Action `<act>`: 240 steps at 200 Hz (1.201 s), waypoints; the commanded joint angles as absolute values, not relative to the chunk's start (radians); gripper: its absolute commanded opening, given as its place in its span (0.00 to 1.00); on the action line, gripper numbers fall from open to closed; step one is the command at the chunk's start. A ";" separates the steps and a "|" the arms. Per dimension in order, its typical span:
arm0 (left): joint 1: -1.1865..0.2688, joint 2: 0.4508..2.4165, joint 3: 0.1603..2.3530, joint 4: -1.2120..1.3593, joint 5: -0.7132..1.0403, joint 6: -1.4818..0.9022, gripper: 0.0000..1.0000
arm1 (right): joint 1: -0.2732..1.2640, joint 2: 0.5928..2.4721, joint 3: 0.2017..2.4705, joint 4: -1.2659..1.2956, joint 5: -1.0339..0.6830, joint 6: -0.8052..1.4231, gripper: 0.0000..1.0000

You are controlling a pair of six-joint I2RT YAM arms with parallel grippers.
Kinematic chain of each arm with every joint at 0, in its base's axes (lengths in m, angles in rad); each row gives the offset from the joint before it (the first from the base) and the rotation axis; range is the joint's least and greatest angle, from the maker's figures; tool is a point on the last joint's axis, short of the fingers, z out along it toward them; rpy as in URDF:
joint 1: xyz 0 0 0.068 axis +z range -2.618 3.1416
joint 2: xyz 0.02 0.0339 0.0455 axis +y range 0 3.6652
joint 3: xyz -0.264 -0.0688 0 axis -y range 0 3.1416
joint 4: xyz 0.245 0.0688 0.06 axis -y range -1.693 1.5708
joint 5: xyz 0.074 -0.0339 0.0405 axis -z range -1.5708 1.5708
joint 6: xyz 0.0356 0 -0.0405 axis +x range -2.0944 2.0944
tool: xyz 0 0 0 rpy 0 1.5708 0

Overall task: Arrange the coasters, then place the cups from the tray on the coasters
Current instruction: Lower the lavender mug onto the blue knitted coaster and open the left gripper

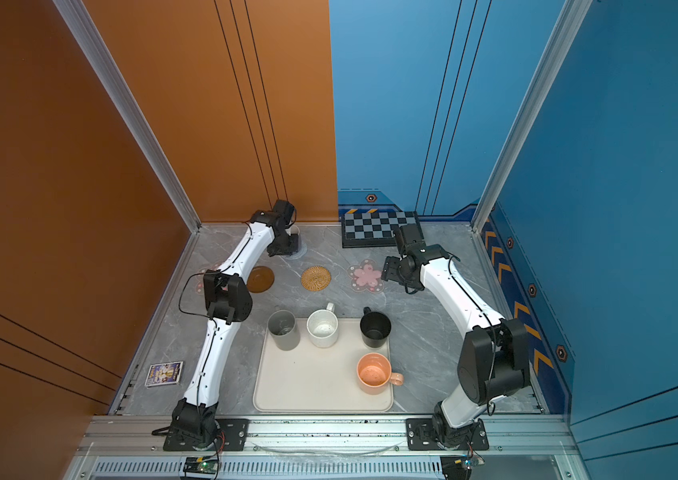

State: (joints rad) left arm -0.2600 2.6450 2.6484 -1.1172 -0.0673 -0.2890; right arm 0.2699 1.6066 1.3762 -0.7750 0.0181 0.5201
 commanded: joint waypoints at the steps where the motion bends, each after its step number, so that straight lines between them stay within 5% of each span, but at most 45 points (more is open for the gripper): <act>1: -0.257 2.642 2.684 -1.082 -0.077 -0.303 0.00 | 0.271 1.632 1.370 -0.773 0.016 0.506 0.80; 38: -0.257 2.648 2.679 -1.084 -0.071 -0.302 0.00 | 0.270 1.651 1.379 -0.772 -0.005 0.508 0.80; 78: -0.257 2.622 2.634 -1.084 -0.062 -0.291 0.43 | 0.272 1.650 1.378 -0.772 -0.016 0.509 0.80; 118: -0.257 2.598 2.628 -1.084 -0.066 -0.278 0.47 | 0.276 1.646 1.375 -0.773 -0.023 0.514 0.80; 136: -0.258 2.578 2.616 -1.084 -0.063 -0.276 0.62 | 0.282 1.639 1.377 -0.773 -0.024 0.515 0.80; 192: -0.261 2.502 2.539 -1.083 -0.066 -0.272 0.64 | 0.292 1.593 1.357 -0.773 -0.014 0.522 0.80; 206: -0.262 2.475 2.505 -1.082 -0.055 -0.273 0.76 | 0.292 1.577 1.349 -0.772 -0.010 0.523 0.80; 212: -0.265 2.462 2.494 -1.082 -0.063 -0.270 0.99 | 0.293 1.570 1.347 -0.772 -0.008 0.523 0.80; 240: -0.295 2.401 2.459 -1.083 -0.191 -0.235 0.98 | 0.293 1.540 1.341 -0.773 -0.001 0.522 0.80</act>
